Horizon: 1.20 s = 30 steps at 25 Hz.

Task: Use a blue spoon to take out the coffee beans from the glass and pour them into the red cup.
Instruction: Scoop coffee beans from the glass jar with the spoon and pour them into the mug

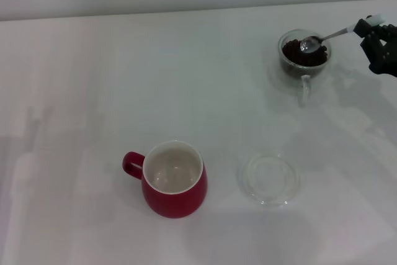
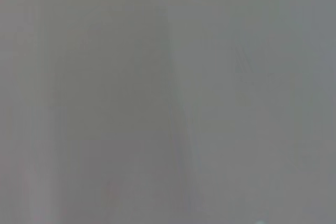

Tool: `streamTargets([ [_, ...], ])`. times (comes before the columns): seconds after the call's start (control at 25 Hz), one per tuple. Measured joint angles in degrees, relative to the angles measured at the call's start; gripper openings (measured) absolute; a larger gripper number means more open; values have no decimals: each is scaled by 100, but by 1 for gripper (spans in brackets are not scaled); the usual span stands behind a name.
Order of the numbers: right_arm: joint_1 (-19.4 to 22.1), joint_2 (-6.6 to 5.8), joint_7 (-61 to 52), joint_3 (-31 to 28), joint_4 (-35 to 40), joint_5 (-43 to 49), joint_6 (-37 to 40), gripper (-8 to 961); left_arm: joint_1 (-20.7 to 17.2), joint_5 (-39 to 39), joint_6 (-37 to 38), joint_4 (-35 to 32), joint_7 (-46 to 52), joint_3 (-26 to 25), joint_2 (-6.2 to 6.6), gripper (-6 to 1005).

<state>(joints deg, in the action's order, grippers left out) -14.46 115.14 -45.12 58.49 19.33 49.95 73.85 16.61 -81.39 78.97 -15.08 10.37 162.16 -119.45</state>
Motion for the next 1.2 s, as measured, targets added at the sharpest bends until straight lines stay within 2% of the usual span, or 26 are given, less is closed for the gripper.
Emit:
streamTargets([
  [0.52, -81, 8, 105, 24, -19, 5, -504, 151, 0, 0, -23, 13, 0, 0, 0, 796],
  [0.92, -78, 14, 43, 228, -77, -23, -507, 152, 0, 0, -8, 29, 0, 0, 0, 797],
  [1.2, -61, 17, -520, 252, -81, -4, -490, 153, 0, 0, -5, 32, 0, 0, 0, 798],
])
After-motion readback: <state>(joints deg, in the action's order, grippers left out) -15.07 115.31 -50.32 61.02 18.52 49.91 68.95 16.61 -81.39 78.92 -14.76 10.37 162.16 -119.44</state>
